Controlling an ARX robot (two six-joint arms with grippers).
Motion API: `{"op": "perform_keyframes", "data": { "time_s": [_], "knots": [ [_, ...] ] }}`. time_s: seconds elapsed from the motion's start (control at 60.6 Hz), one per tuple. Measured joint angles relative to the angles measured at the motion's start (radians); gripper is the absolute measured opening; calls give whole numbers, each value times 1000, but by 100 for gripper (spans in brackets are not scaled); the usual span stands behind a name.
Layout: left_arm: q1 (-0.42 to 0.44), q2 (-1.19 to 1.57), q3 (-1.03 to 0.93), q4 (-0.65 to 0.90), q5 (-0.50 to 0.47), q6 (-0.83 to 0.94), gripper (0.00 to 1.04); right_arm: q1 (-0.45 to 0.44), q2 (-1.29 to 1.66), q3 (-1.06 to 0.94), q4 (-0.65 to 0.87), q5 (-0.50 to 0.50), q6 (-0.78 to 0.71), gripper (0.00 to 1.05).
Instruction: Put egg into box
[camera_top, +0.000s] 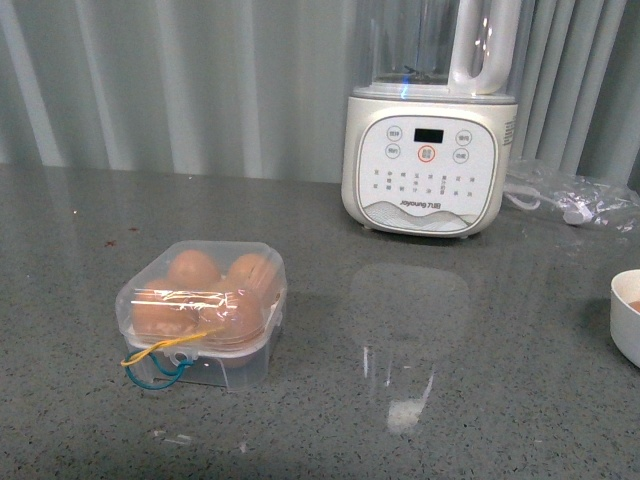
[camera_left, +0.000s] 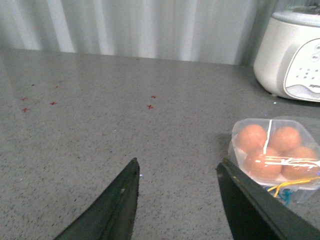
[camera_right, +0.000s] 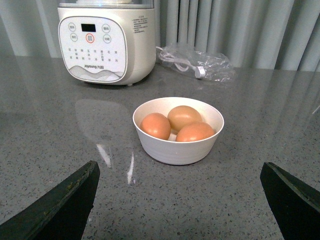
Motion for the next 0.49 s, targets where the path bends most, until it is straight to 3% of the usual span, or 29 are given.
{"op": "perform_keyframes", "data": {
  "time_s": [0.214, 0.495],
  "knots": [
    [0, -89, -105, 7, 0, -11, 3, 0, 0, 0, 0, 0, 0, 98],
    [0, -187, -174, -13, 0, -14, 4, 0, 0, 0, 0, 0, 0, 98]
  ]
}}
